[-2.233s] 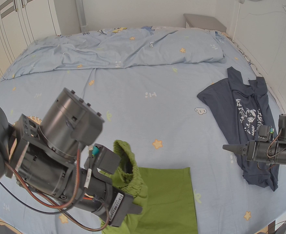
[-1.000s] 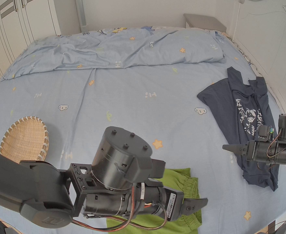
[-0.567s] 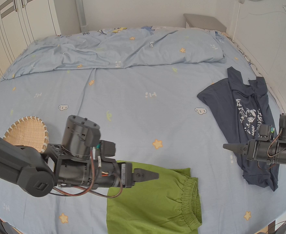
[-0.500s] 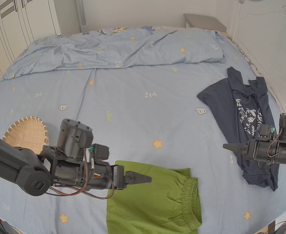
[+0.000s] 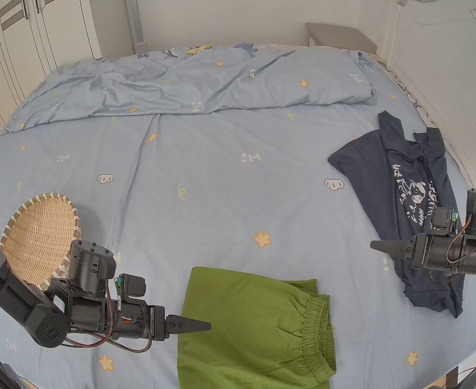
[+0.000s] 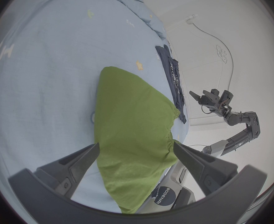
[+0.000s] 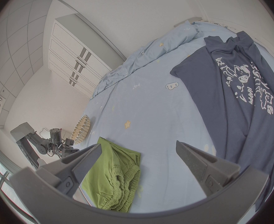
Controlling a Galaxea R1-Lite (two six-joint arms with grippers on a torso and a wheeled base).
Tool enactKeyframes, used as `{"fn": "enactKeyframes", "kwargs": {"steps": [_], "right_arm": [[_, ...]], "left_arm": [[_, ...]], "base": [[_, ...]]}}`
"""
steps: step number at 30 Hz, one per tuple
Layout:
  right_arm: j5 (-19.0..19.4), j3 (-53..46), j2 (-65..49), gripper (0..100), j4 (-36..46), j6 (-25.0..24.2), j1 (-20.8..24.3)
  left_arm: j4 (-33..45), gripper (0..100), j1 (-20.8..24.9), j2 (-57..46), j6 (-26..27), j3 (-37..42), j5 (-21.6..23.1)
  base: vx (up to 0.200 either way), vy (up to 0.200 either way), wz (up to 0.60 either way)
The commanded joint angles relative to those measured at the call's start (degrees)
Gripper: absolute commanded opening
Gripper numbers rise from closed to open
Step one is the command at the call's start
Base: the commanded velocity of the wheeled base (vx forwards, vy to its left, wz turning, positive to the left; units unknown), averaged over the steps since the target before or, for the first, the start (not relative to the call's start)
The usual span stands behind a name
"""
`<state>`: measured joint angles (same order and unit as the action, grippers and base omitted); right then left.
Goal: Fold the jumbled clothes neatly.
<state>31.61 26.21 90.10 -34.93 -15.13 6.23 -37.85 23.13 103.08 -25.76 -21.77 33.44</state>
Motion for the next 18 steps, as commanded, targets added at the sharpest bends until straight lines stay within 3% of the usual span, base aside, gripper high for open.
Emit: {"fn": "enactKeyframes", "kwargs": {"steps": [1,15,18], "right_arm": [[0.03,-0.19,-0.28,100,0.03,0.01,0.54],[0.03,-0.28,-0.28,100,-0.05,0.01,0.63],[0.03,-0.28,-0.28,100,-0.05,0.01,0.63]], "left_arm": [[-2.31,100,-1.24,4.67,0.27,1.29,0.05],[-8.99,100,-1.59,9.33,-0.08,3.32,-1.18],[-9.08,100,0.17,10.82,-0.26,3.67,-1.10]], "base": [[0.000,0.000,0.00],[0.000,0.000,0.00],[0.000,0.000,0.00]]}}
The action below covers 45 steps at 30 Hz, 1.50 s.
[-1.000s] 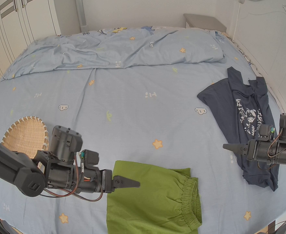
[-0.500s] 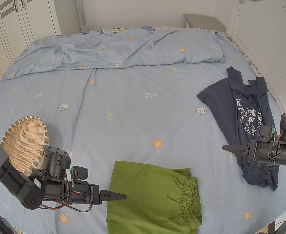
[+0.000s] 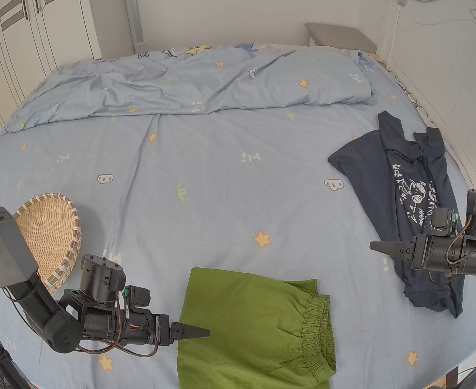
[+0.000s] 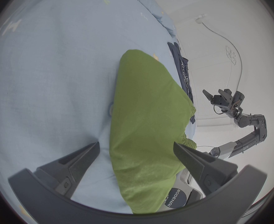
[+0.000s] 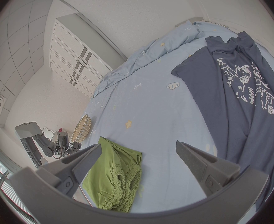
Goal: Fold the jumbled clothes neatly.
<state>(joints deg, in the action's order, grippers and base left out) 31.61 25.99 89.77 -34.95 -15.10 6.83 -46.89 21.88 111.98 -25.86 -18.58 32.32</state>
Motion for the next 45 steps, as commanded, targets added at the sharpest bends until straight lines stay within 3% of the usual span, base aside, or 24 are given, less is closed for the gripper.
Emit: {"fn": "enactKeyframes", "kwargs": {"steps": [1,5,10,16,24,25,38,45], "right_arm": [[0.03,-0.06,0.05,100,-0.03,-0.01,0.03],[0.03,-0.06,0.05,100,-0.03,-0.01,0.03],[0.03,-0.15,-0.04,100,-0.03,-0.01,-0.06],[0.03,-0.06,-0.47,100,-0.03,-0.01,-0.15],[0.03,-0.15,-0.47,100,-0.03,0.07,-0.15],[0.03,-0.06,-0.47,100,-0.03,0.07,-0.15],[0.03,-0.15,-0.47,100,-0.03,-0.01,0.03],[0.03,-0.15,-0.56,100,-0.03,-0.01,0.03]], "left_arm": [[-0.14,100,2.99,2.80,-0.16,0.65,0.03],[-2.16,100,6.95,2.89,-4.29,1.62,0.11],[-11.21,100,10.55,5.61,-10.97,2.14,-1.20],[-25.27,100,13.19,12.73,-11.76,5.22,-5.86],[-35.82,100,13.10,14.84,-14.66,8.82,-6.21],[-35.82,0,13.10,14.76,-15.01,8.82,-6.21],[-34.85,0,12.04,8.78,-14.93,9.53,-5.69],[-21.41,0,10.29,1.75,-14.93,4.16,-5.60]], "base": [[0.000,0.000,0.00],[0.000,0.000,0.00],[0.000,0.000,0.00],[0.000,0.000,0.00],[0.000,0.000,0.00],[0.000,0.000,0.00],[0.000,0.000,0.00],[0.000,0.000,0.00]]}}
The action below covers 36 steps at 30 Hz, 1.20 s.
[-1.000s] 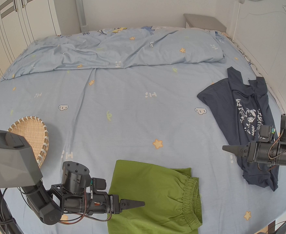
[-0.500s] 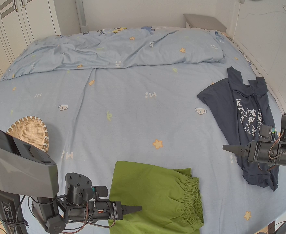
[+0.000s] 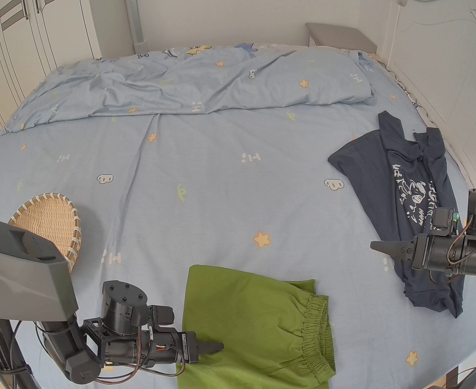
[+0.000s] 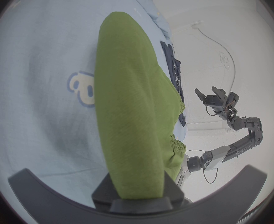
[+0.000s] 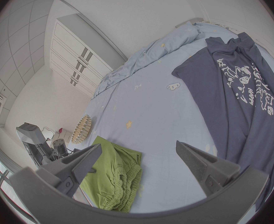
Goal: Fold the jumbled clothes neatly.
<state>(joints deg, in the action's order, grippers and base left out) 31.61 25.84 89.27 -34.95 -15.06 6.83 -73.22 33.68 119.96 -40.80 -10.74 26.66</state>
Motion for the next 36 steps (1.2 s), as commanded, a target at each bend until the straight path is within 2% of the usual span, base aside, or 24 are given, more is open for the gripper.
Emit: {"fn": "enactKeyframes", "kwargs": {"steps": [1,6,8,20,23,26,29,33,36], "right_arm": [[0.03,0.00,-0.06,100,0.06,-0.06,0.03],[0.03,-0.09,-0.41,100,0.15,-0.06,0.47],[0.03,-0.09,-0.41,100,0.41,-0.06,0.56],[0.03,-0.09,-0.85,100,0.50,-0.06,0.56],[0.03,0.00,-0.85,100,0.50,-0.06,0.56],[0.03,0.00,-0.85,100,0.50,-0.06,0.56],[0.03,-0.09,-0.85,100,0.50,-0.06,0.56],[0.03,-0.09,-0.85,100,0.59,-0.06,0.56],[0.03,-0.09,-0.85,100,0.59,-0.06,0.64]], "left_arm": [[9.14,0,-2.22,-8.07,0.02,-5.34,0.15],[20.75,0,-2.92,-11.76,0.28,-10.00,0.15],[22.24,0,-3.27,-12.03,0.55,-10.71,0.15],[23.82,0,-3.62,-11.76,2.66,-12.90,0.23],[28.66,0,-3.80,-12.20,3.10,-15.54,0.15],[33.67,0,-4.68,-13.78,5.73,-17.56,0.15],[41.84,0,-6.17,-15.10,8.72,-21.52,0.23],[47.38,0,-7.67,-17.04,8.90,-24.86,0.32],[50.80,0,-10.13,-19.76,9.60,-26.70,2.87]], "base": [[0.000,0.000,0.00],[-0.040,0.000,0.00],[-0.200,0.000,0.00],[0.000,0.000,0.00],[0.000,0.000,0.00],[0.000,0.000,0.00],[0.000,0.000,0.00],[0.000,0.000,0.00],[0.000,0.067,0.00]]}}
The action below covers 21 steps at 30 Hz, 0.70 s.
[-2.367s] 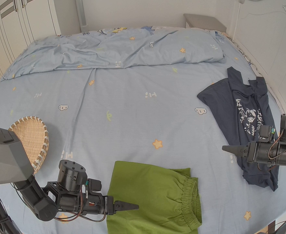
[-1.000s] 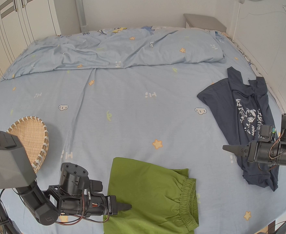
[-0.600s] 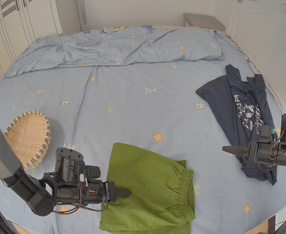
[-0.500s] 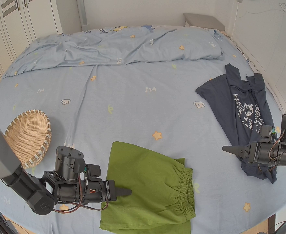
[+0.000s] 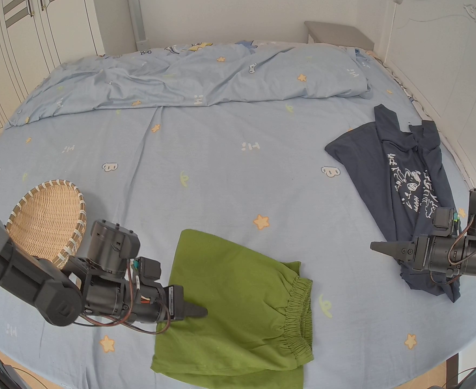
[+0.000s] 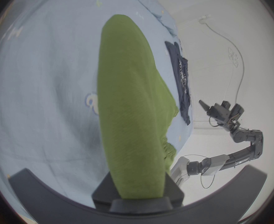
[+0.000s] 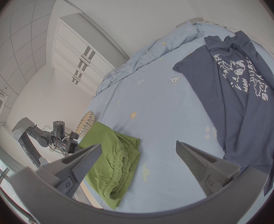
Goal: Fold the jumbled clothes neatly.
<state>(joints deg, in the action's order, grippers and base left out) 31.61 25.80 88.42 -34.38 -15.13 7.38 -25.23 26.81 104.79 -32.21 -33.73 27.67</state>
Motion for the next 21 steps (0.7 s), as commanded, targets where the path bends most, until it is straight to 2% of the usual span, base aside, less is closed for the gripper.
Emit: {"fn": "enactKeyframes", "kwargs": {"steps": [1,5,21], "right_arm": [[0.03,0.04,0.00,100,0.01,0.01,0.10],[0.03,-0.04,0.00,100,0.01,0.01,0.01],[0.03,0.04,-0.53,100,0.01,0.01,0.01]], "left_arm": [[3.26,0,-3.78,-5.03,1.45,-3.80,2.65],[4.32,0,-4.92,-5.56,2.68,-3.71,5.55],[4.40,0,-2.73,-5.03,2.76,-2.57,5.55]], "base": [[0.000,0.200,0.00],[0.000,0.200,0.00],[0.000,0.200,0.00]]}}
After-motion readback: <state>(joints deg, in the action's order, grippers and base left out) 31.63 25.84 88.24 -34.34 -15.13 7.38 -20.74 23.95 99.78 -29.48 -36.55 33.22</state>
